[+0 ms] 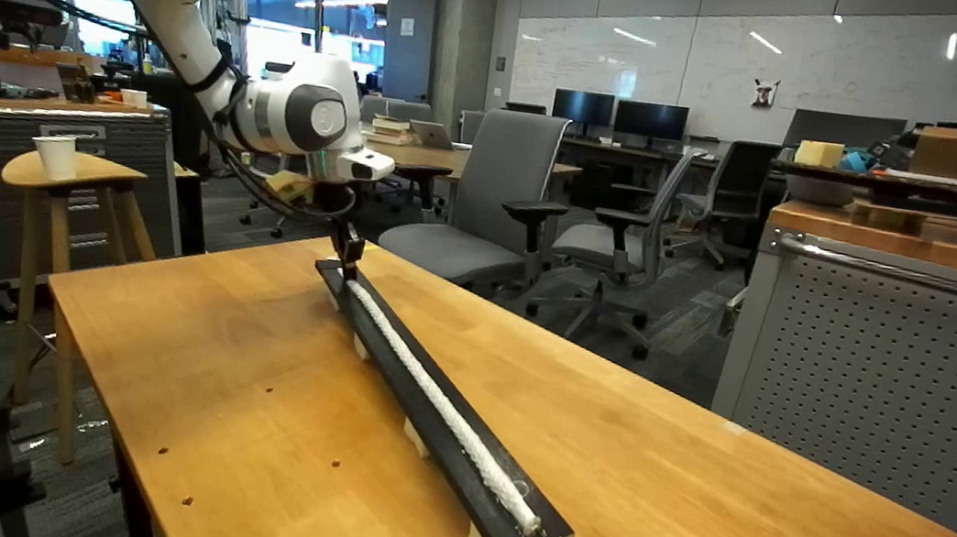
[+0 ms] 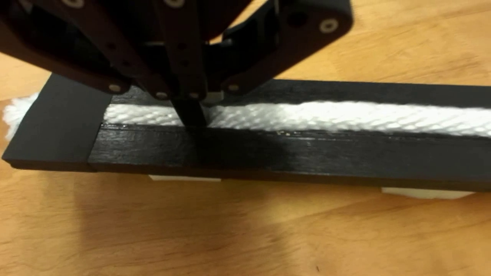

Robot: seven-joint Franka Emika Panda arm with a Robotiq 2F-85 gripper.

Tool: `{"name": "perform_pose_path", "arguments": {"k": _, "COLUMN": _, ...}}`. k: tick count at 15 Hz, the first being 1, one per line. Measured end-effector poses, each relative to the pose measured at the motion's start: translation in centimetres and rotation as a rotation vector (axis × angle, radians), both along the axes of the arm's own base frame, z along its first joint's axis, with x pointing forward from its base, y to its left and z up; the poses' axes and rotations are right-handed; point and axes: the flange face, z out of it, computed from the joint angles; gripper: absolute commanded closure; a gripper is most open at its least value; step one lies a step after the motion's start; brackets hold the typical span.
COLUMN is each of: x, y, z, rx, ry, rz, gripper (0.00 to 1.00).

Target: Pick up the rope and put it in between the black object.

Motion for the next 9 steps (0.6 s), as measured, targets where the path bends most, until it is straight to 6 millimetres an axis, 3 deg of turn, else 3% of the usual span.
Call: {"name": "perform_pose_path", "arguments": {"k": 9, "x": -0.28, "y": -1.18, "z": 0.05, "rx": -0.008, "ry": -0.002, "rz": -0.013, "gripper": 1.0}}
